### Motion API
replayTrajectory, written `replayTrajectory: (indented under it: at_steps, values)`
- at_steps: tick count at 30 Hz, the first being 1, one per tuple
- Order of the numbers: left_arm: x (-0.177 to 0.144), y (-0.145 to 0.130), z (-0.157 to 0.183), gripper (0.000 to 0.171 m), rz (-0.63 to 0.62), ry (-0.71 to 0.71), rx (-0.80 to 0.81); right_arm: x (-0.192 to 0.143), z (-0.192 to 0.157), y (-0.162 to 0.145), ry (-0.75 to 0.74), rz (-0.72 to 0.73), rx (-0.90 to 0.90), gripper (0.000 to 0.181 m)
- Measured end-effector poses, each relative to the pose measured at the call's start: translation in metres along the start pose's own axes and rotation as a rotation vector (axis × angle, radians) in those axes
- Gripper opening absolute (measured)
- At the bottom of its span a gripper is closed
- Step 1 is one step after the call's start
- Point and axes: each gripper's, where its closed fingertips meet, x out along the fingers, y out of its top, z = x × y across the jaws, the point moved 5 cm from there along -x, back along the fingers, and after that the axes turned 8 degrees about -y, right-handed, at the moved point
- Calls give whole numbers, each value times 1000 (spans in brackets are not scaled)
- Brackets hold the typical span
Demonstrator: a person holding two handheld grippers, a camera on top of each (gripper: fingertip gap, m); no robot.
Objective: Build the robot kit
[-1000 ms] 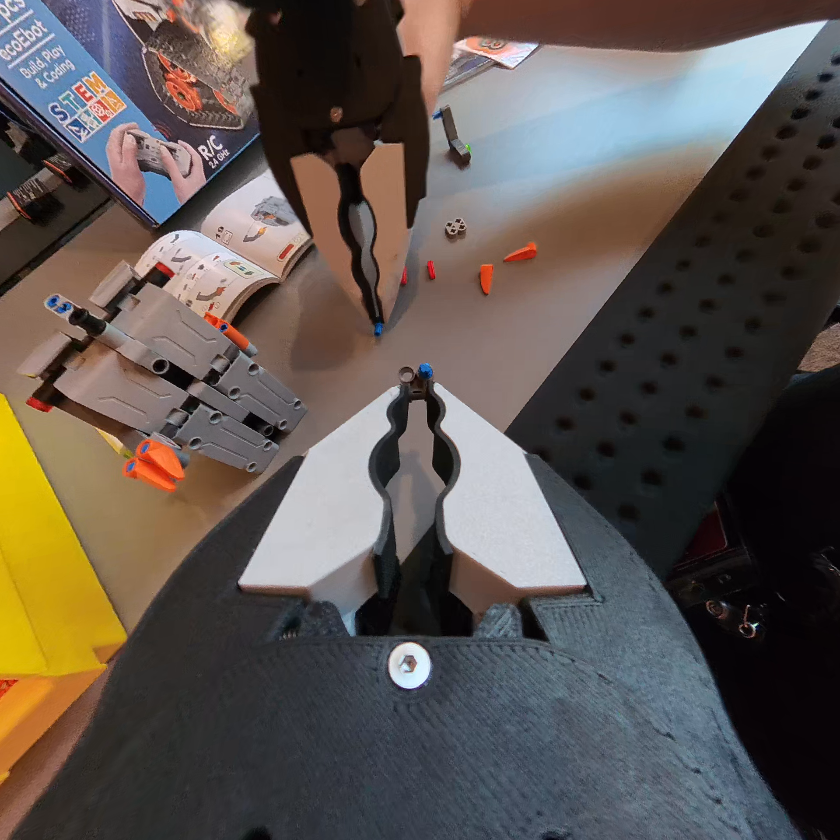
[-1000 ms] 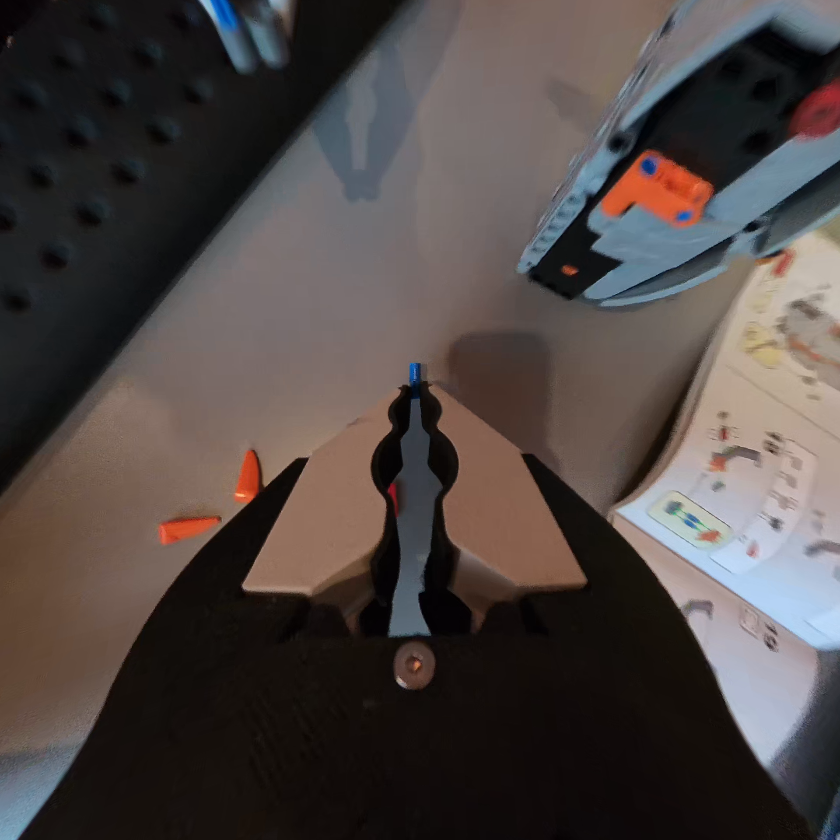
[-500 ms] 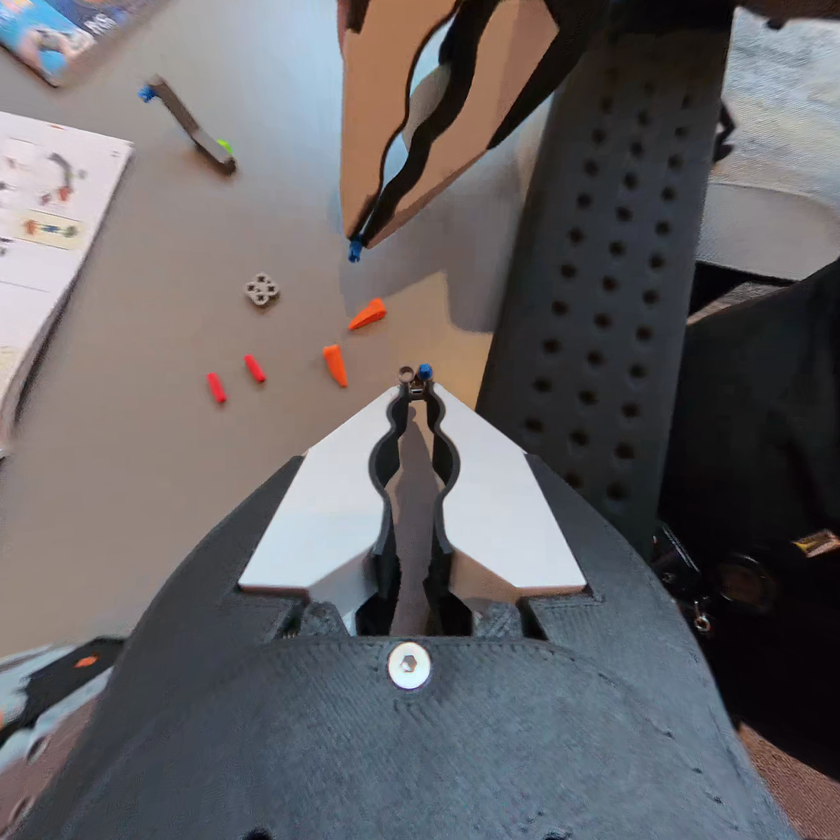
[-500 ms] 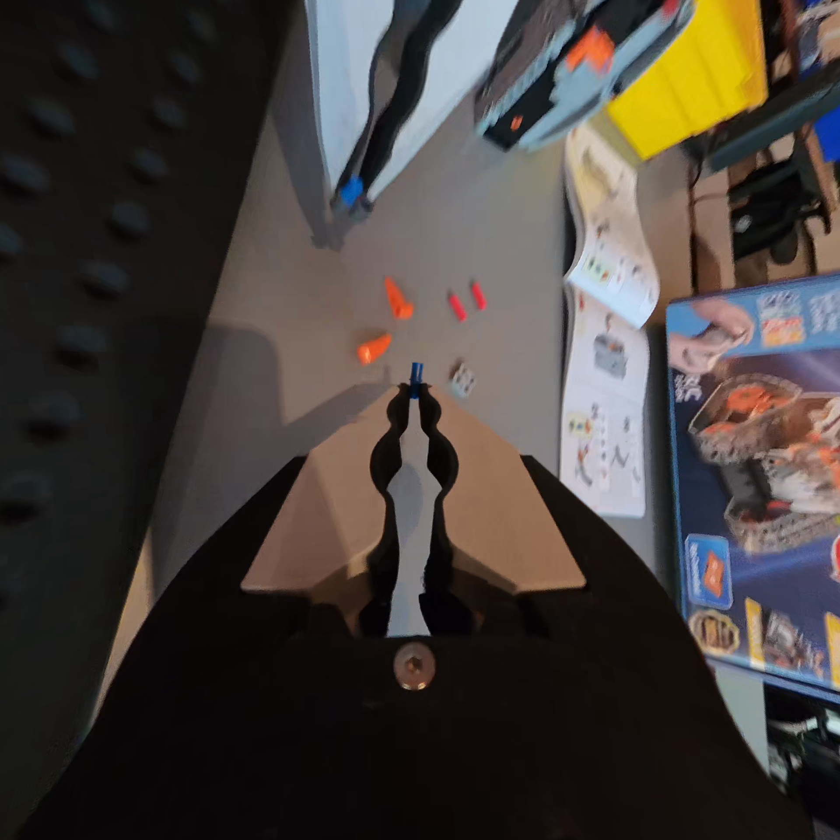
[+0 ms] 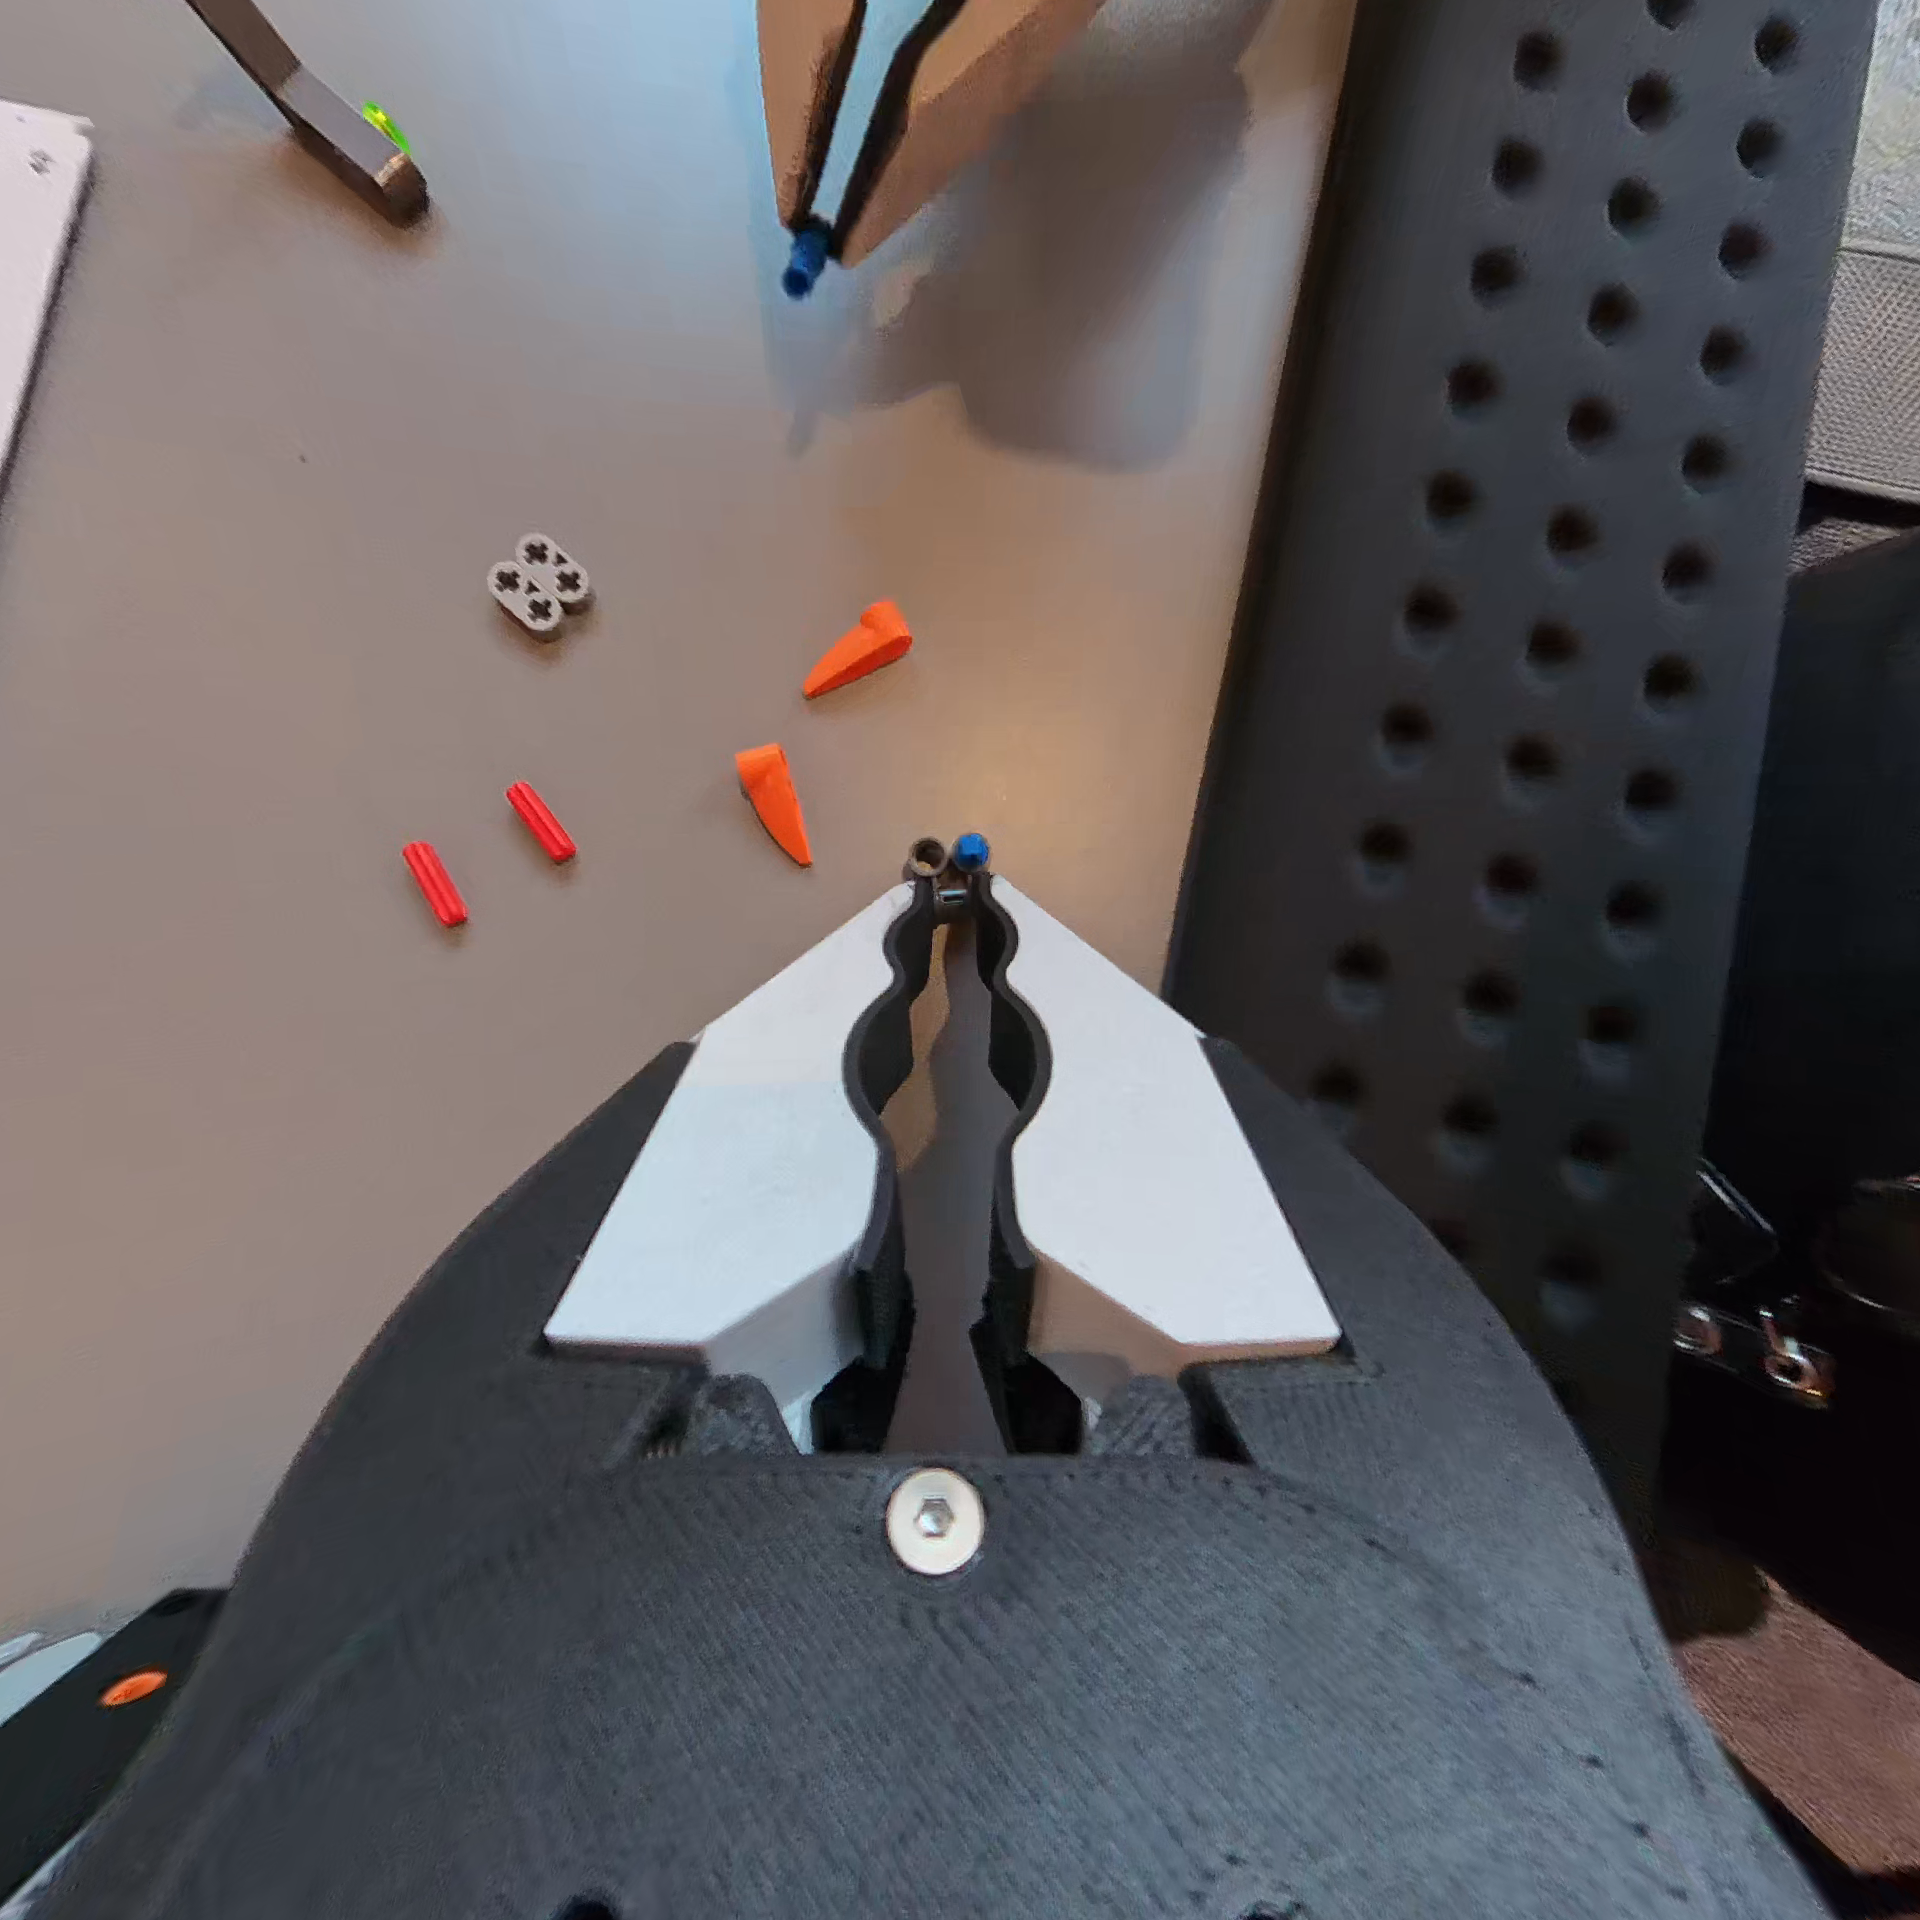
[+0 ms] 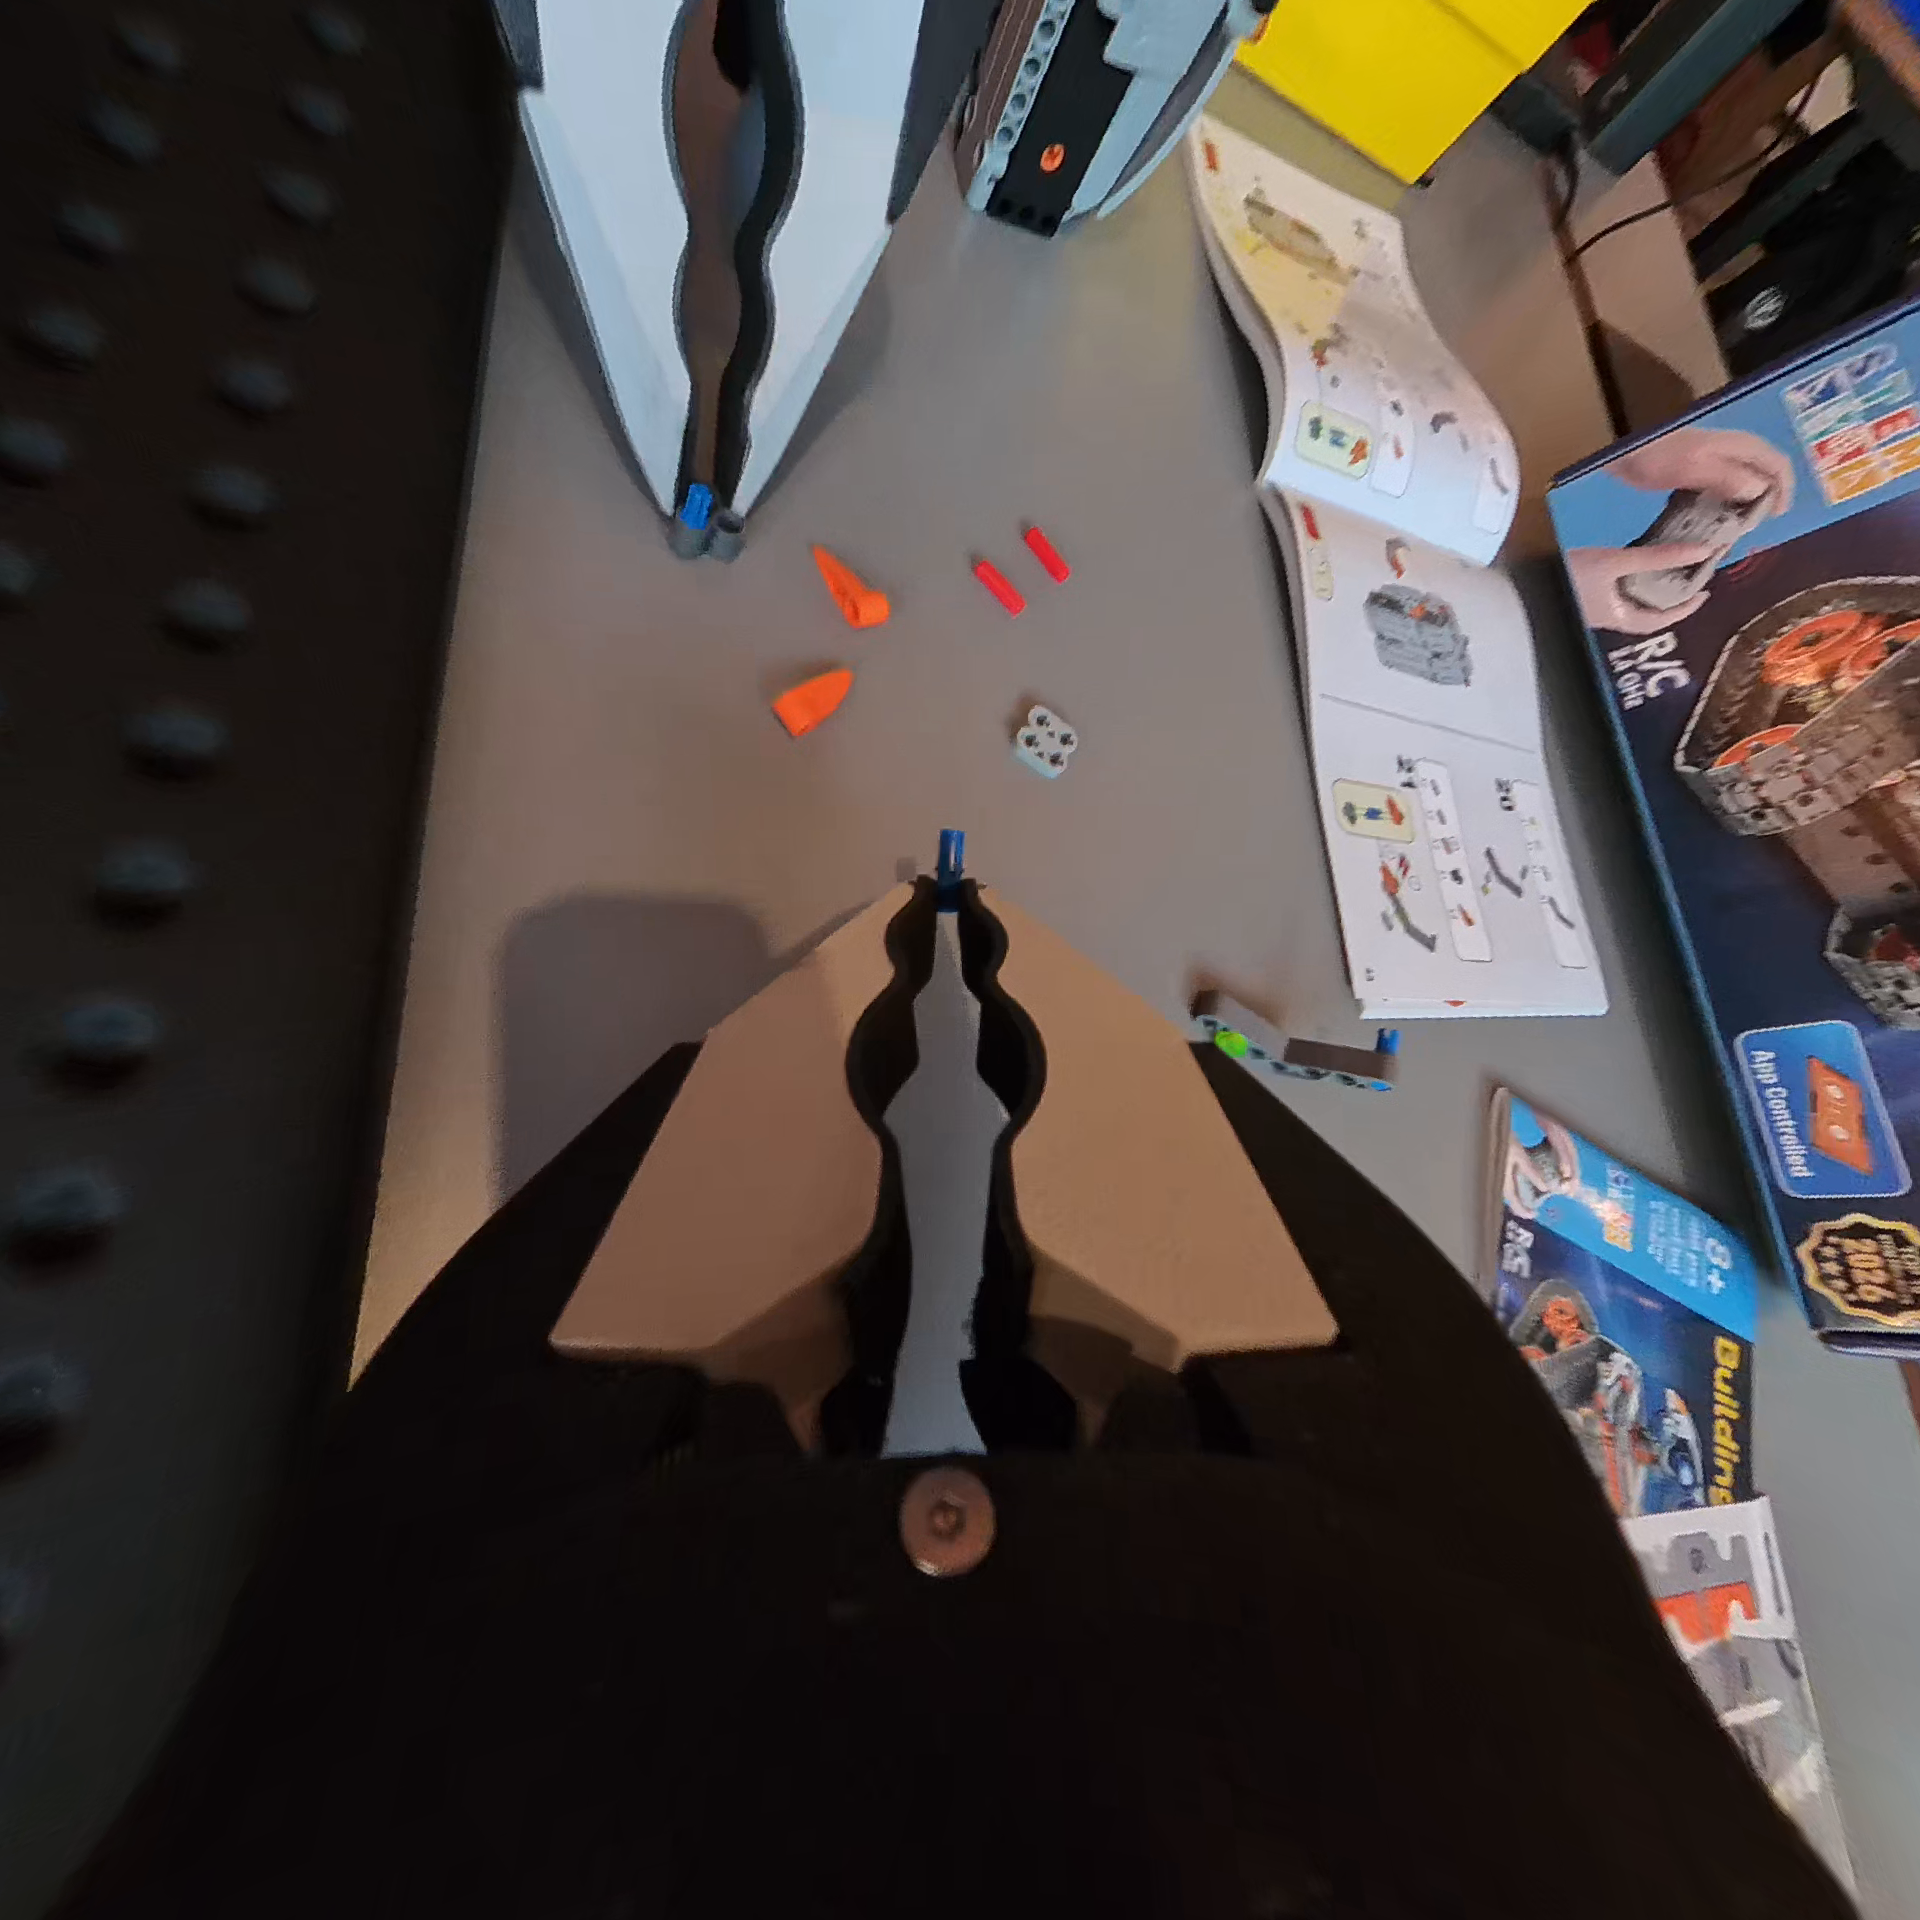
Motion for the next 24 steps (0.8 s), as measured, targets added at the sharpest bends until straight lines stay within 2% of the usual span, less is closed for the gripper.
replayTrajectory:
  at_steps: [2, 3, 4, 5, 7, 8, 10, 12, 18, 24]
  values:
    - [0, -2, -1, 6, 27, 7, 13, -1, 1, 7, -47, 29, -36, 4]
    - [-1, -2, -1, 13, 39, 8, 6, -2, 1, 12, -75, 47, -62, 3]
    - [-3, -2, -1, 33, 54, 14, -10, -2, 0, 16, -102, 64, -89, 4]
    - [-8, -2, -1, 42, 74, 21, -28, -3, -1, 21, -133, 85, -116, 4]
    - [-21, 6, 0, 43, 170, 31, -50, -4, -4, 33, -172, 131, -160, 4]
    - [-29, 14, 1, 42, 242, 39, -61, -5, -6, 38, -192, 150, -179, 3]
    - [-43, 33, 1, 22, 393, 59, -90, -6, -9, 47, -226, 182, -214, 3]
    - [-42, 48, 5, 8, 474, 37, -96, -6, -12, 52, -240, 197, -238, 3]
    - [-20, 61, 1, 12, 408, 103, -49, -3, -18, 47, -254, 154, -318, 4]
    - [-13, 64, 2, 3, 398, 116, -8, -3, -19, 48, -246, 165, -327, 3]
